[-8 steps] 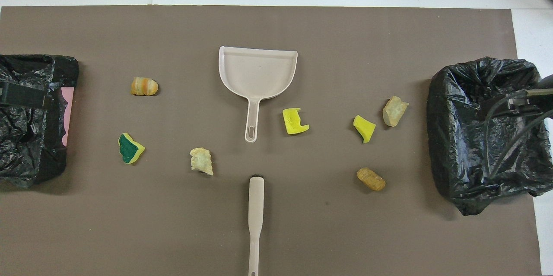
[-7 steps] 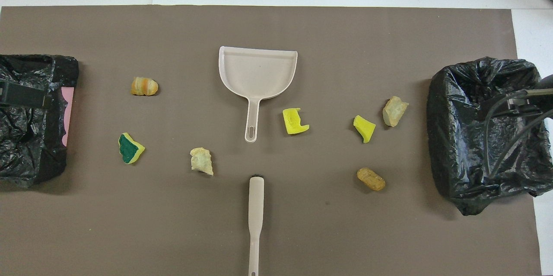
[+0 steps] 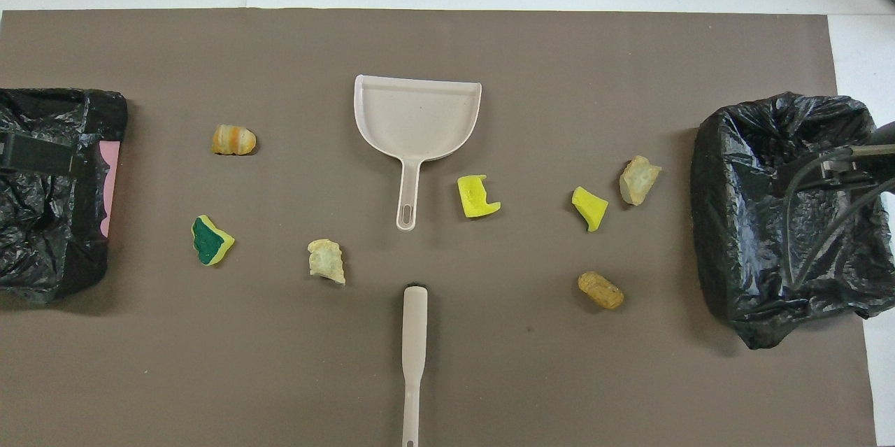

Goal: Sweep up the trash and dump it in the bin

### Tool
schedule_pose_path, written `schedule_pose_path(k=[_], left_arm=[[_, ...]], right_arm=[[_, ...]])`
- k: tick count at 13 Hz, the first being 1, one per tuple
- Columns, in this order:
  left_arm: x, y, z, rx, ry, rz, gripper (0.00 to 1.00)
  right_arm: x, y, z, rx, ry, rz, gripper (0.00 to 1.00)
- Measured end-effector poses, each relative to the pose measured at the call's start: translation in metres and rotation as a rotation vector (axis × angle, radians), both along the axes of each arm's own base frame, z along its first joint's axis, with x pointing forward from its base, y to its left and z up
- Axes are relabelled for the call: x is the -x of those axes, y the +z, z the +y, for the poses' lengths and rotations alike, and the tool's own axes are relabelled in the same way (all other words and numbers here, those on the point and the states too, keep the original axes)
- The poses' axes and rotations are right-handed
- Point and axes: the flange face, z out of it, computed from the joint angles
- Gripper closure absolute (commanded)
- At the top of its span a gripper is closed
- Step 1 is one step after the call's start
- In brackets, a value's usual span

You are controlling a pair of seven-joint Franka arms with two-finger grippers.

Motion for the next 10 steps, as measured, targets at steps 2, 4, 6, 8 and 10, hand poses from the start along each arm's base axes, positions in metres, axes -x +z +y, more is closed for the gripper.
schedule_pose_path(k=[2,4,6,8,10], left_arm=[[0.000,0.000,0.000,0.000,0.000,0.000,0.00],[0.000,0.000,0.000,0.000,0.001,0.000,0.00],[0.000,0.000,0.000,0.000,0.002,0.000,0.00],[0.000,0.000,0.001,0.000,0.002,0.000,0.00],[0.000,0.000,0.001,0.000,0.003,0.000,0.00]], right_arm=[[0.001,-0.001,0.000,-0.001,0.000,0.008,0.00],[0.001,0.000,0.005,-0.006,0.007,0.009,0.00],[0.000,0.001,0.019,-0.005,0.026,0.007,0.00],[-0.002,-0.003,0.042,-0.003,0.026,0.012,0.00],[-0.007,-0.015,0.069,0.001,0.039,0.031,0.00]])
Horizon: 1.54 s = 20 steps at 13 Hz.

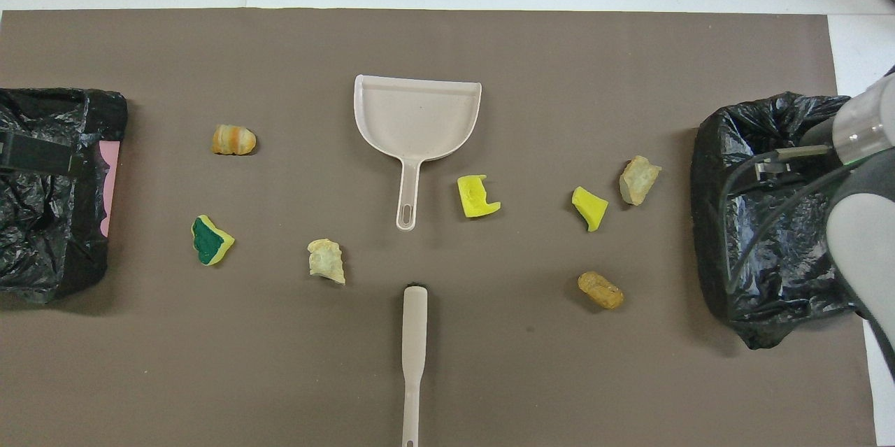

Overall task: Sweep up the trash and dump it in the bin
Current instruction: 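Reach the right gripper to the dustpan handle and grasp it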

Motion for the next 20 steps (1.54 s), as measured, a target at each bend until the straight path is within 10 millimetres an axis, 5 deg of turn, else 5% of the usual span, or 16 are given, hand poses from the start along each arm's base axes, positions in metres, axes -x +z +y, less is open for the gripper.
schedule_pose_path(k=[6,10,14,17,20], left_arm=[[0.004,-0.008,-0.006,-0.001,-0.011,0.020,0.00],[0.013,-0.016,-0.017,-0.001,-0.033,0.037,0.00],[0.042,-0.059,-0.087,-0.006,-0.076,0.078,0.00],[0.092,-0.116,-0.159,-0.017,-0.115,0.105,0.00],[0.144,-0.167,-0.203,-0.037,-0.148,0.134,0.00]], right_arm=[[-0.024,-0.014,0.045,0.001,0.016,-0.012,0.00],[-0.046,-0.052,0.096,0.003,-0.011,-0.022,0.00],[-0.051,-0.090,0.169,-0.002,-0.010,-0.045,0.00],[-0.043,-0.114,0.228,-0.003,-0.024,-0.054,0.00],[-0.034,-0.133,0.291,-0.006,-0.067,-0.064,0.00]])
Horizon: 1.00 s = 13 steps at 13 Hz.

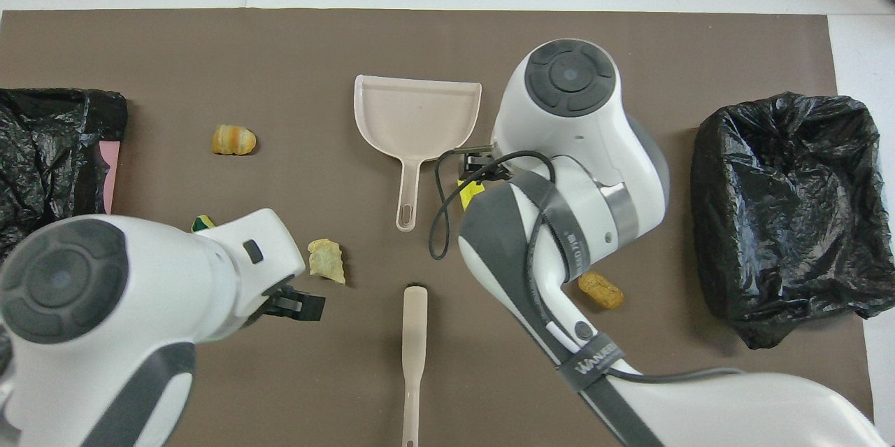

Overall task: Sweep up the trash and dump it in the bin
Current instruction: 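Reach the right gripper to the dustpan handle and grasp it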

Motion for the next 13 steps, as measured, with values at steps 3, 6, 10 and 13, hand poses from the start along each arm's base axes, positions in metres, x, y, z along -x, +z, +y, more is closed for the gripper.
schedule_pose_path(k=[3,6,10,13], left_arm=[[0.045,-0.046,-0.039,-0.025,-0.026,0.023,0.00],[0.086,-0.078,-0.064,-0.046,-0.045,0.033,0.00],[0.145,-0.123,-0.097,-0.056,-0.018,0.014,0.00],[0.160,-0.131,-0.108,-0.047,0.009,-0.001,0.00]], right_arm=[[-0.006,-0.025,0.058,-0.020,-0.055,-0.028,0.00],[-0.019,-0.065,0.096,-0.046,-0.091,-0.057,0.00],[-0.011,-0.087,0.120,-0.040,-0.063,-0.045,0.07],[-0.001,-0.095,0.129,-0.018,-0.045,-0.022,0.26]])
